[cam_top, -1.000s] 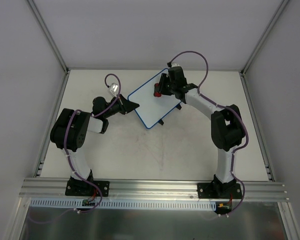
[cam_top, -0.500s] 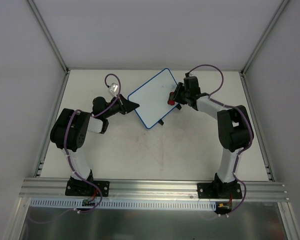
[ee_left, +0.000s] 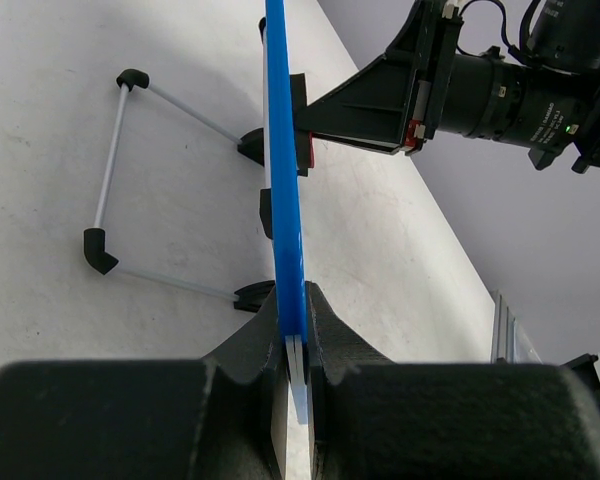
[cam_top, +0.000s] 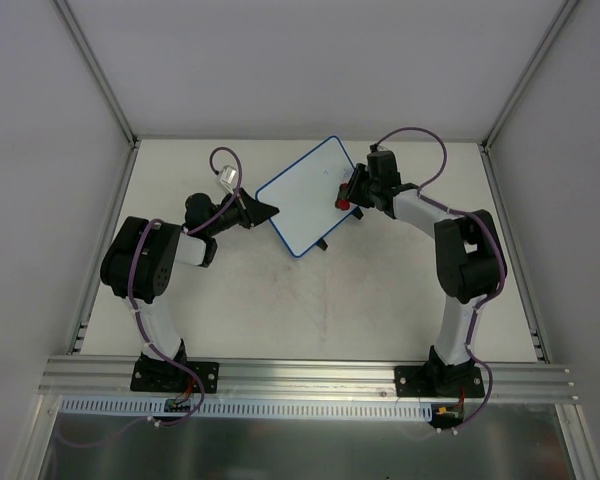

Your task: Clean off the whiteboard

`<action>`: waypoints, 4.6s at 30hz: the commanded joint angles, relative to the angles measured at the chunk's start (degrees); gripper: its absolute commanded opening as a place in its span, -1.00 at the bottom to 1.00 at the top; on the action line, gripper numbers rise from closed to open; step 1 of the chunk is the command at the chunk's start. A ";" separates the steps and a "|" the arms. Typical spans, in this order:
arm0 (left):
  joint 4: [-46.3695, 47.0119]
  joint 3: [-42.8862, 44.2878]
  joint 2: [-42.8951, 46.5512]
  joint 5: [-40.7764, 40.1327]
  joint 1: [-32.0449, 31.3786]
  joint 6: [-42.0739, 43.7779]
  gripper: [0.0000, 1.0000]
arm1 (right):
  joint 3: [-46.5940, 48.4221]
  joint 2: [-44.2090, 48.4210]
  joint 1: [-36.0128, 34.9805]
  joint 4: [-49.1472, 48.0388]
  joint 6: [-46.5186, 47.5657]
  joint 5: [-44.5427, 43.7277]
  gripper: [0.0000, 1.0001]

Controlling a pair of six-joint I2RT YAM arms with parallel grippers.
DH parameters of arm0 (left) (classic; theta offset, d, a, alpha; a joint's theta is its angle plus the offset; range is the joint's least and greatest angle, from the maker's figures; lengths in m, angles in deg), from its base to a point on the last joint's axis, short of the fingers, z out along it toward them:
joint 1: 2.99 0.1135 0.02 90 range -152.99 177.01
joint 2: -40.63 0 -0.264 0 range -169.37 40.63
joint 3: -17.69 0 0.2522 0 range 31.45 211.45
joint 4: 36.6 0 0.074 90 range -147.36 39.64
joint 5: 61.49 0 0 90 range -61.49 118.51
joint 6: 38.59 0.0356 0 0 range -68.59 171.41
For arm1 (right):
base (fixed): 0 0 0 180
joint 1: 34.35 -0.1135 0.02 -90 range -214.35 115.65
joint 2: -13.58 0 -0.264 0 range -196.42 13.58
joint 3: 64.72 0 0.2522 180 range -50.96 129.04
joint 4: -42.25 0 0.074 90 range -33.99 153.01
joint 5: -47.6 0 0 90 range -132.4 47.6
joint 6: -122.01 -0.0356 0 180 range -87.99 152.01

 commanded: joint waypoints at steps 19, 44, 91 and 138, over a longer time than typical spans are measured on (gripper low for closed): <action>15.07 1.70 -0.25 7.95 -1.72 2.40 -1.00 | 23.72 -6.55 -6.82 8.41 5.12 0.48 -1.00; 15.16 1.61 0.19 7.51 -1.72 2.49 -1.00 | 10.29 -3.83 -0.50 4.91 2.58 -1.72 -0.99; 14.98 1.52 0.63 8.21 -1.81 2.57 -1.00 | 22.66 -8.49 0.56 5.50 -0.94 2.16 -1.00; 13.93 1.69 1.51 8.21 -1.72 2.75 -1.00 | 10.27 2.76 5.22 10.87 20.30 -9.10 -1.00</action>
